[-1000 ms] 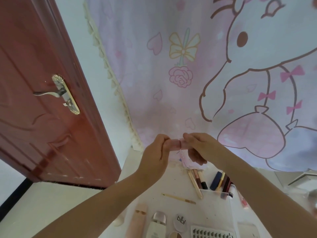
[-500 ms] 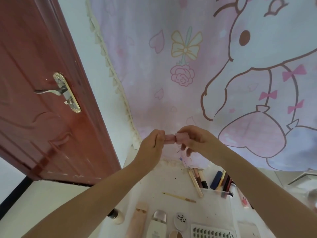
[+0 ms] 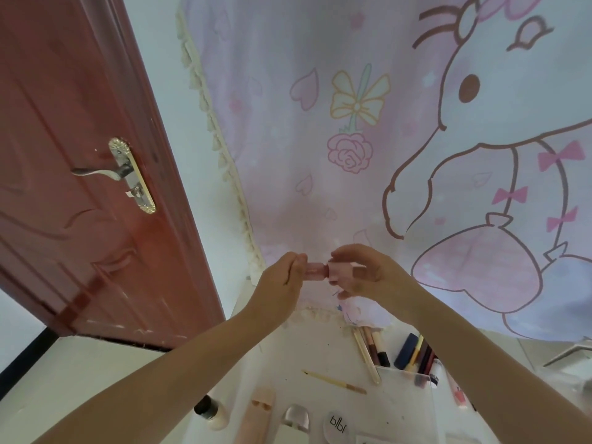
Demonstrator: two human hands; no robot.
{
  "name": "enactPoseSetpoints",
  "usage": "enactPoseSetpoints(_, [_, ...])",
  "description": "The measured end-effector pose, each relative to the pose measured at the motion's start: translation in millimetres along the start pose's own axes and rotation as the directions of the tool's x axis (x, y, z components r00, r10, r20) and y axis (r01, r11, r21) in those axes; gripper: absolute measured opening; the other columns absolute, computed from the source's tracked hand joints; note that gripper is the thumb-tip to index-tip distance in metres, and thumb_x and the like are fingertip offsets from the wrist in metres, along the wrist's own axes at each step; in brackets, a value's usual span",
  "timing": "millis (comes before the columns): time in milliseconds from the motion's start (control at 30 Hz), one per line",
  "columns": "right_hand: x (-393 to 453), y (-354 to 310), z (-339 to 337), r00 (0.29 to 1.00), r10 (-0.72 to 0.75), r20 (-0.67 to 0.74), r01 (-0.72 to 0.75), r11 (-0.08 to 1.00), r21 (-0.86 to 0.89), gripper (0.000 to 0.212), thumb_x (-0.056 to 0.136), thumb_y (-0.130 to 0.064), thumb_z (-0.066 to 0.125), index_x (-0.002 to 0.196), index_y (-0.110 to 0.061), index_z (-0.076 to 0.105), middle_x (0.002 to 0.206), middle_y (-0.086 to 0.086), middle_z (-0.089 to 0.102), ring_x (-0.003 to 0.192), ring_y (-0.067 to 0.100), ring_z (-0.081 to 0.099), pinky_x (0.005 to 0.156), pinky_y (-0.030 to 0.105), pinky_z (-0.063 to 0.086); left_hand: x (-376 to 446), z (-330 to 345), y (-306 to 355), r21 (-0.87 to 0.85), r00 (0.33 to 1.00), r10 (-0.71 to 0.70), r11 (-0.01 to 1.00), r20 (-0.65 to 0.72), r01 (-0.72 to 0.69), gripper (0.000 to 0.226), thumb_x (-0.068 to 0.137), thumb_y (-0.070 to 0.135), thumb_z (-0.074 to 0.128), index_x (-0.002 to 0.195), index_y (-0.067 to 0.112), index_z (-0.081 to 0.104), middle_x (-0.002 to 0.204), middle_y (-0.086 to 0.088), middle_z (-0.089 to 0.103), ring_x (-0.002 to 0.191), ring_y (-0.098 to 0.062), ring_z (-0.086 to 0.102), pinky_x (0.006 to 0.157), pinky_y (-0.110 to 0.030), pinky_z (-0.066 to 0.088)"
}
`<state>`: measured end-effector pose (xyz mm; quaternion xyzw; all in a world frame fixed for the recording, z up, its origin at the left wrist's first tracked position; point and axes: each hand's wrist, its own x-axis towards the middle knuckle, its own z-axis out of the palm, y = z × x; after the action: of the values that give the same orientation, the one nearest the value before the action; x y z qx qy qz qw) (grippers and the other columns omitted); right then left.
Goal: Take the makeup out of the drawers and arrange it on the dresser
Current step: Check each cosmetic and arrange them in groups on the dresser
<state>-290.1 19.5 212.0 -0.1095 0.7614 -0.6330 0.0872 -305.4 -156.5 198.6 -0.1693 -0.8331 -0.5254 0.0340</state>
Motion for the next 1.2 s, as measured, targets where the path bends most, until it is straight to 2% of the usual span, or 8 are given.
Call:
enactPoseSetpoints(133, [6,-2,4,0.979,0.189,0.072,-0.192,0.981,0.035,0.023,0.087,-0.038,0.045,0.086,-0.018,0.058,0.060,-0.001,0.066,0.043,0.010,0.057,0.041,0.018,0.046,-1,0,-2,0.022,1.000,0.024,0.999,0.010,-0.024,0.032,0.097,0.018,0.030,0.067,0.024,0.038,0.059,0.006,0.038,0.052,-0.007,0.033,0.047,-0.011,0.033])
enactPoseSetpoints(233, [8,2,2,1.000,0.020,-0.011,-0.020,0.999,-0.036,0.012,0.085,-0.010,0.057,0.083,-0.021,0.060,0.064,-0.005,0.065,0.051,0.008,0.060,0.052,0.018,0.052,3,-3,-2,-0.004,1.000,-0.005,1.000,0.006,0.005,0.033,0.097,0.019,0.030,0.066,0.023,0.039,0.059,0.005,0.037,0.049,-0.004,0.032,0.045,-0.012,0.031])
enactPoseSetpoints(300, [9,3,1,0.999,-0.031,-0.007,0.031,0.999,0.006,0.035,0.079,0.007,0.058,0.090,-0.026,0.059,0.083,-0.003,0.065,0.066,0.009,0.065,0.066,0.024,0.056,5,-5,0,-0.056,0.999,-0.044,0.997,0.003,0.044,0.033,0.097,0.020,0.030,0.066,0.022,0.040,0.058,0.005,0.039,0.042,-0.002,0.034,0.043,-0.010,0.029])
enactPoseSetpoints(433, [13,-3,5,0.992,0.121,0.034,-0.124,0.985,0.116,0.008,0.088,-0.020,0.052,0.094,-0.024,0.057,0.077,0.002,0.066,0.054,0.014,0.064,0.050,0.021,0.052,6,-6,-1,-0.098,0.999,-0.051,0.994,-0.006,0.050,0.034,0.097,0.019,0.032,0.064,0.023,0.041,0.048,0.014,0.047,0.040,-0.003,0.032,0.041,-0.009,0.029])
enactPoseSetpoints(500, [16,-2,7,0.984,0.179,0.016,-0.180,0.983,0.046,0.025,0.093,-0.030,0.042,0.084,-0.014,0.058,0.055,0.000,0.064,0.040,0.013,0.056,0.040,0.020,0.047,4,-7,-2,-0.065,0.999,-0.035,0.997,-0.001,0.035,0.035,0.097,0.017,0.032,0.064,0.023,0.039,0.046,0.013,0.046,0.040,-0.003,0.034,0.042,-0.009,0.030])
enactPoseSetpoints(767, [17,7,8,1.000,-0.001,-0.027,0.002,1.000,0.018,0.028,0.082,-0.005,0.061,0.097,-0.029,0.055,0.093,-0.005,0.065,0.077,0.014,0.068,0.066,0.024,0.056,5,-8,-8,-0.123,0.991,-0.132,0.984,-0.022,0.129,0.035,0.098,0.019,0.031,0.065,0.020,0.041,0.046,0.006,0.041,0.038,0.002,0.038,0.041,-0.007,0.030])
enactPoseSetpoints(933, [19,3,12,0.989,0.148,0.005,-0.147,0.986,0.075,0.014,0.088,-0.026,0.051,0.086,-0.015,0.061,0.059,-0.001,0.066,0.045,0.012,0.059,0.046,0.019,0.050,4,-6,-14,-0.172,0.987,-0.163,0.972,-0.012,0.158,0.034,0.097,0.021,0.032,0.065,0.019,0.043,0.052,0.007,0.035,0.036,0.000,0.034,0.039,-0.008,0.026])
enactPoseSetpoints(1200, [19,6,16,0.992,0.125,0.006,-0.125,0.989,0.074,0.003,0.081,-0.014,0.064,0.082,-0.012,0.064,0.057,-0.004,0.064,0.050,0.011,0.060,0.050,0.018,0.052,-2,-7,-21,-0.198,0.986,-0.164,0.965,0.042,0.169,0.033,0.098,0.019,0.032,0.066,0.020,0.041,0.048,0.000,0.035,0.036,0.001,0.037,0.041,-0.007,0.028])
